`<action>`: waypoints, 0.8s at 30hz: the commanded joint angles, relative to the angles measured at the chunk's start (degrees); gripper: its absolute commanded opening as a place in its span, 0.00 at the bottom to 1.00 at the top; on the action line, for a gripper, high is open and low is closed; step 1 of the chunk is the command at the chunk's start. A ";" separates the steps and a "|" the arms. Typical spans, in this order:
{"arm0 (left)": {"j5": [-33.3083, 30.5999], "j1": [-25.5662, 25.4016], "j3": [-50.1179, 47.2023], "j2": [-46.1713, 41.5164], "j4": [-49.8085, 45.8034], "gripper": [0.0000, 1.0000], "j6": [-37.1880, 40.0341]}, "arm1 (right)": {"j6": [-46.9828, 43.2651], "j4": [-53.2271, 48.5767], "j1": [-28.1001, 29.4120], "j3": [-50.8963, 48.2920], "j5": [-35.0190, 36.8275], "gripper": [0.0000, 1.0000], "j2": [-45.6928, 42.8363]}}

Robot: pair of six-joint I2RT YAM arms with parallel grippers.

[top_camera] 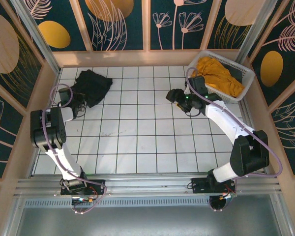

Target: Fold and stack the t-shirts

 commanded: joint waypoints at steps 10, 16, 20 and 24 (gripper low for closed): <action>4.27 3.10 -12.74 -6.94 9.46 0.00 -1.93 | 1.08 2.22 1.92 -0.63 -0.88 0.67 2.17; 7.19 0.49 -9.51 -3.27 10.77 0.00 -3.18 | 0.39 2.47 2.15 0.90 -1.42 0.67 4.64; 5.04 0.39 -4.08 0.38 7.87 0.00 -2.58 | 0.24 2.66 2.33 2.21 -2.27 0.67 6.00; 4.85 1.32 4.53 5.04 3.18 0.00 0.08 | -0.60 2.40 2.37 2.63 -2.54 0.67 6.03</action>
